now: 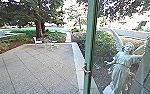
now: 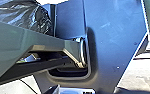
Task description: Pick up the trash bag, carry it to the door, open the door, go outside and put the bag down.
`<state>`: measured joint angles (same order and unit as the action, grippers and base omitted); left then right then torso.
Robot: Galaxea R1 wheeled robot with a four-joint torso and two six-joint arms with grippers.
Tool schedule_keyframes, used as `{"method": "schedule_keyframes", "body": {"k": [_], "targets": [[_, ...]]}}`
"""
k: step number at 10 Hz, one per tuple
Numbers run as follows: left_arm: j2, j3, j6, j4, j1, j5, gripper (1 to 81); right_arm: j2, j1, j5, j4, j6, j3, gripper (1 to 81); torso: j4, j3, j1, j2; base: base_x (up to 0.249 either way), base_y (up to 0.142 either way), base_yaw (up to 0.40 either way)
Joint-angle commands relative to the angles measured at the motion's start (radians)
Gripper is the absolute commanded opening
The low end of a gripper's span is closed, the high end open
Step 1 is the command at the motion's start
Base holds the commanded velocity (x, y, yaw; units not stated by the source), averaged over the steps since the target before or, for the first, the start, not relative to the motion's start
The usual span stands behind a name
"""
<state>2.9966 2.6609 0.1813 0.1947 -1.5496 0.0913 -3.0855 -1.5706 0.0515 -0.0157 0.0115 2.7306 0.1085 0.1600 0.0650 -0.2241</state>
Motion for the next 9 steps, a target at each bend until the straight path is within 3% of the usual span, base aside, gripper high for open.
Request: {"method": "schedule_keyframes", "body": {"k": [1, 9], "targets": [[-0.004, -0.002, 0.003, -0.009, 0.045, -0.054, 1.0, -0.014, 0.045, 0.062, -0.007, -0.005, -0.011, 81.1, 0.000, 0.000, 0.000, 0.000, 0.131, 0.079, 0.000], [-0.004, -0.004, 0.003, -0.008, 0.045, -0.054, 1.0, -0.014, 0.045, 0.062, -0.007, -0.005, -0.011, 81.1, 0.000, 0.000, 0.000, 0.000, 0.115, 0.000, 0.000]]}}
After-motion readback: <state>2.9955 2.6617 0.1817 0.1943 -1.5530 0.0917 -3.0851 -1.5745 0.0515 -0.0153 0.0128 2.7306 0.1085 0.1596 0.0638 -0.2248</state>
